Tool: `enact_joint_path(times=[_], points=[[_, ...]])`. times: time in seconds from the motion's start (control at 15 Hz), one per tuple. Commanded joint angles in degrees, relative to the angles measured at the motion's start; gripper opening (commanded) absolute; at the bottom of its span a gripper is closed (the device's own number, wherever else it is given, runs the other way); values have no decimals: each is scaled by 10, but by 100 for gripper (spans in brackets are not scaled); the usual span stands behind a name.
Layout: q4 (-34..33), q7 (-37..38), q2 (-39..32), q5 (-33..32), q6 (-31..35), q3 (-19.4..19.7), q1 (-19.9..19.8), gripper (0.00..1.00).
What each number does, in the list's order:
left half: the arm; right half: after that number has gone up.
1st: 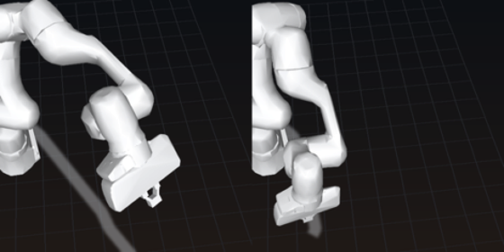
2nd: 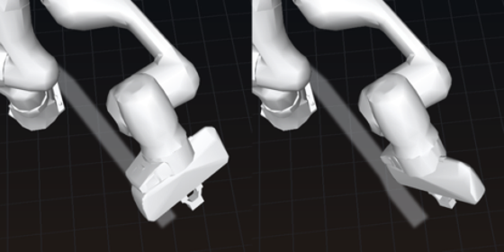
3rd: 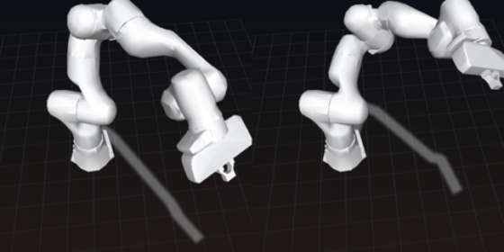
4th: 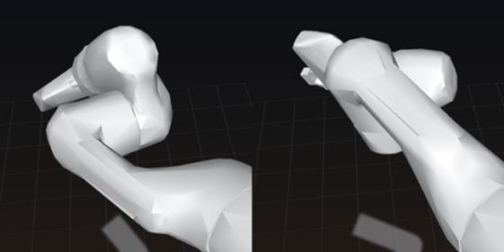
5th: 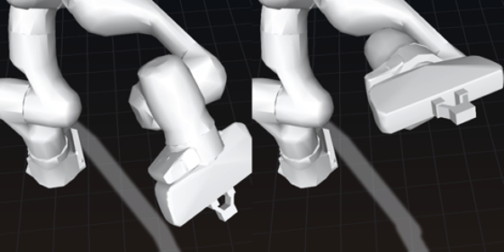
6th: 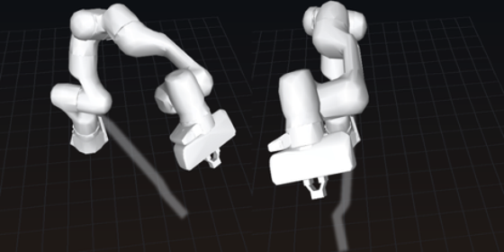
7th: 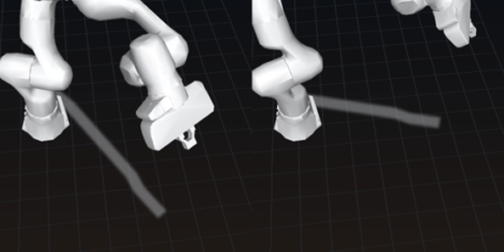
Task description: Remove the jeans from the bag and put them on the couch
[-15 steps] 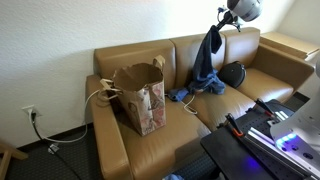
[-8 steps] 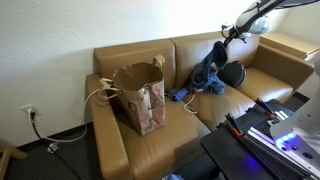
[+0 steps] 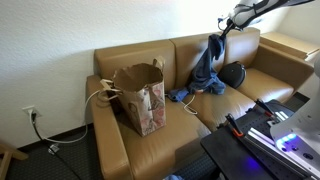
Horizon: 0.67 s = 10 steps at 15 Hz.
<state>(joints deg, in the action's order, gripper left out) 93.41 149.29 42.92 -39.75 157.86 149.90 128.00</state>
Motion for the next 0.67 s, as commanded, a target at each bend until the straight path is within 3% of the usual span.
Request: enact_joint_path(times=[0.0, 0.07, 0.2, 0.27, 0.4, 0.47, 0.53, 0.6], points=[[-92, 0, 45, -24, -63, 0, 21, 58], [-105, -1, 52, -31, -87, 0, 25, 64], [-69, -2, 45, -4, -111, -1, 42, 79], [-56, -34, 49, 19, -143, -47, 13, 86], [-40, -72, 46, 77, -184, -100, -22, 98], [-18, -103, 33, 112, -181, -135, -56, 100], [-59, -55, 57, 71, -166, -76, 7, 89], [-54, -77, 53, 95, -171, -97, -8, 95]])
